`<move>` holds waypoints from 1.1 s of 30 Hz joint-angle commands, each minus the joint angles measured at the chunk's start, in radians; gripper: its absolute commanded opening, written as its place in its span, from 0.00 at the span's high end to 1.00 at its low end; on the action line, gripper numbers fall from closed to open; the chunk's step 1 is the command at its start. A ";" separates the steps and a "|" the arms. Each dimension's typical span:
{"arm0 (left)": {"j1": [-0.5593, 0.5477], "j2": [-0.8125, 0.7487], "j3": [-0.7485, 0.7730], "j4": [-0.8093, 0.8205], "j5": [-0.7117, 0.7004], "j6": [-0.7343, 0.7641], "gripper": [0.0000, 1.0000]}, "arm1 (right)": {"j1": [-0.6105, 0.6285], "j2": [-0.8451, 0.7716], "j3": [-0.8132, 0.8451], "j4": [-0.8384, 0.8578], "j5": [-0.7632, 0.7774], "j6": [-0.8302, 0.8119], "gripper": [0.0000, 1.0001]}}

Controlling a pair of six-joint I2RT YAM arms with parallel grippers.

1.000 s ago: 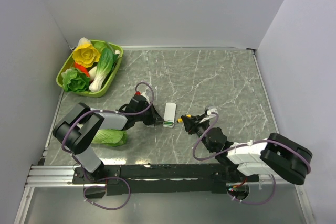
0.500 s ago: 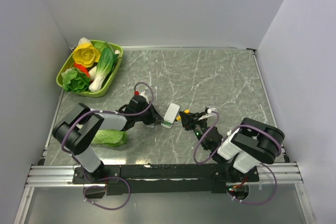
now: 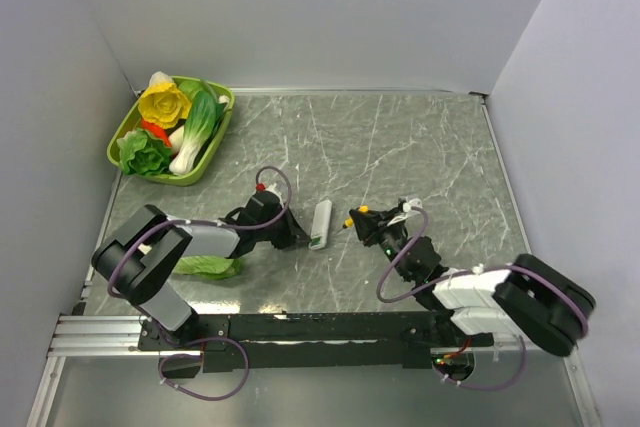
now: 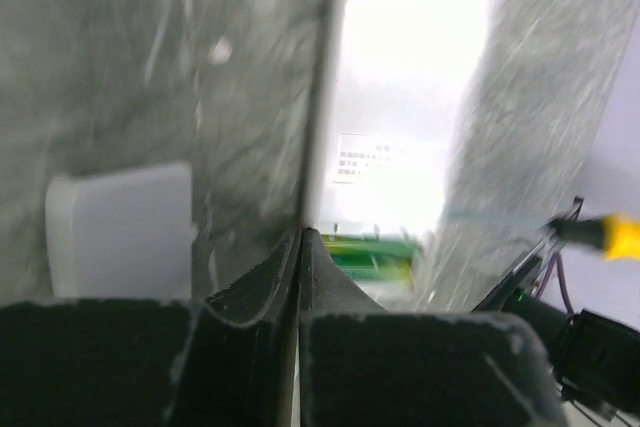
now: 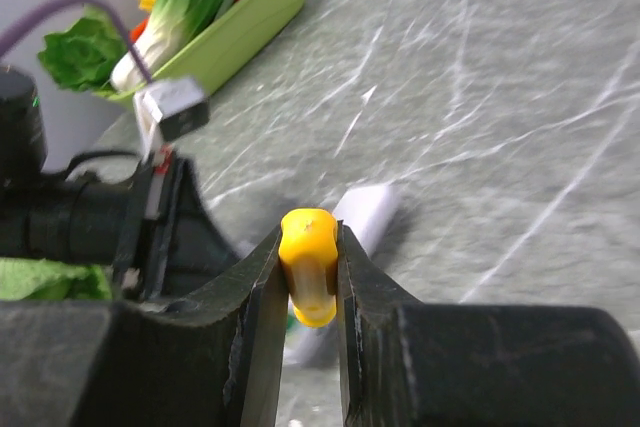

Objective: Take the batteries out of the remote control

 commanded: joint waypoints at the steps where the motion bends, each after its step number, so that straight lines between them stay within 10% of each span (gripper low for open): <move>1: -0.013 -0.029 -0.023 -0.150 -0.017 0.004 0.91 | -0.038 -0.149 0.039 -0.232 -0.066 -0.080 1.00; 33: -0.013 0.014 0.318 -0.383 -0.155 0.143 0.55 | -0.126 -0.268 0.264 -0.657 -0.122 -0.142 1.00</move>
